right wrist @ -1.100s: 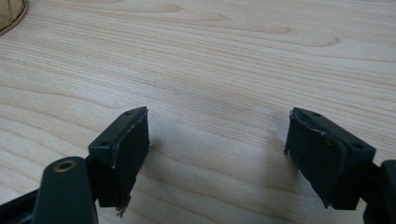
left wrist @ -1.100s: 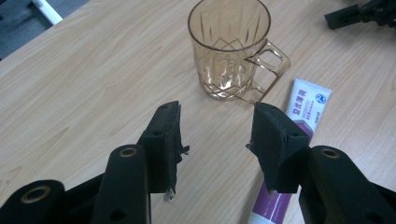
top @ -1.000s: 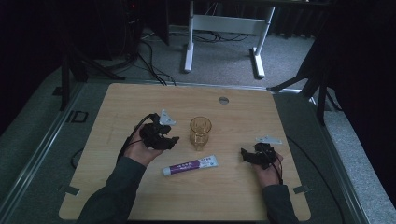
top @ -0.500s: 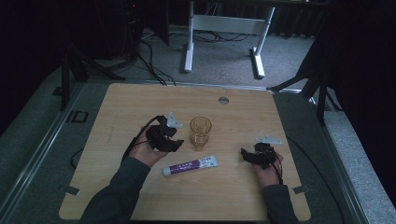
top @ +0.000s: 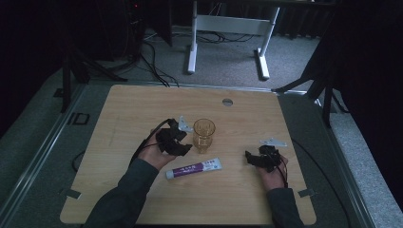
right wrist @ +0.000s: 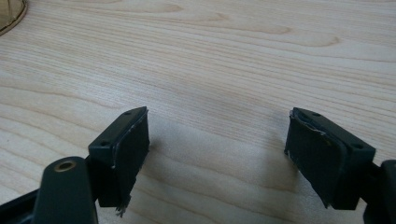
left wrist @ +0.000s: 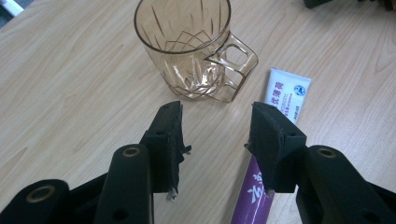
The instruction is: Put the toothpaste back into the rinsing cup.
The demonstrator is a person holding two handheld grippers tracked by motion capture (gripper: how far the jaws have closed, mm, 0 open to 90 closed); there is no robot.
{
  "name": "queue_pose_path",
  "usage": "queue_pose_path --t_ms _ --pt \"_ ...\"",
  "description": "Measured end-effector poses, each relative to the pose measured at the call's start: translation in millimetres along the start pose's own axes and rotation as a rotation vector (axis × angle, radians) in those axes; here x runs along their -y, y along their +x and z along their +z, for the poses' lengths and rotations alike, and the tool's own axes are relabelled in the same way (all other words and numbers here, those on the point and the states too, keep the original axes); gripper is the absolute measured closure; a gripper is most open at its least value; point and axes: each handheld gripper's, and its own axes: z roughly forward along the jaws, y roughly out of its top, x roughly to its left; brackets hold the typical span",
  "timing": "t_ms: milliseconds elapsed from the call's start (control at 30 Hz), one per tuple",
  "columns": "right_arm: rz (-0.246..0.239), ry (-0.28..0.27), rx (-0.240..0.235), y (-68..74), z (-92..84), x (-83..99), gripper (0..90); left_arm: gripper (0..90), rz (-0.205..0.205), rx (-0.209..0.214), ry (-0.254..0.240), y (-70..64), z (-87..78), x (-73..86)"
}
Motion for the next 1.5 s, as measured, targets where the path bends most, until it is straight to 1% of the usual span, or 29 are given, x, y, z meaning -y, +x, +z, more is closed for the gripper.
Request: queue_pose_path --t_ms 100,167,333,400,567,733,933,1133,1233,1300,1500 --pt "0.000 0.000 0.000 0.0 0.0 0.0 21.3 54.9 0.004 0.005 0.006 -1.1 2.6 -1.1" --pt "0.000 0.000 0.000 0.0 0.0 0.0 21.3 54.9 0.014 0.009 0.013 -1.5 4.1 -2.0" --pt "0.000 -0.001 0.000 0.0 0.1 0.0 21.3 54.9 0.012 0.016 0.022 -2.3 8.0 -3.2" --pt "0.000 -0.001 0.000 0.0 0.1 0.0 21.3 55.0 0.021 0.018 0.033 -2.7 9.1 -4.0" --pt "-0.001 -0.001 0.000 0.0 0.1 0.0 21.3 56.1 0.027 0.027 0.044 -5.3 13.2 -5.4" --pt "0.000 -0.001 0.001 0.0 0.1 0.0 21.3 56.8 0.048 0.037 0.075 -8.4 20.1 -6.4" --pt "0.001 0.000 0.000 0.0 0.0 0.0 21.3 58.4 0.067 0.048 0.101 -13.0 26.6 -7.2" --pt "0.002 0.000 0.000 0.1 0.0 0.0 21.3 58.5 0.081 0.055 0.117 -15.6 31.3 -7.9" --pt "0.001 0.000 0.000 0.1 0.0 0.0 21.3 58.5 0.097 0.058 0.135 -16.7 32.8 -8.4" --pt "0.001 0.000 0.000 0.1 0.0 0.0 21.3 58.5 0.096 0.061 0.138 -17.8 34.3 -8.6" --pt "0.001 0.000 0.000 0.1 0.0 0.0 21.3 58.5 0.114 0.070 0.158 -20.5 37.9 -10.0"
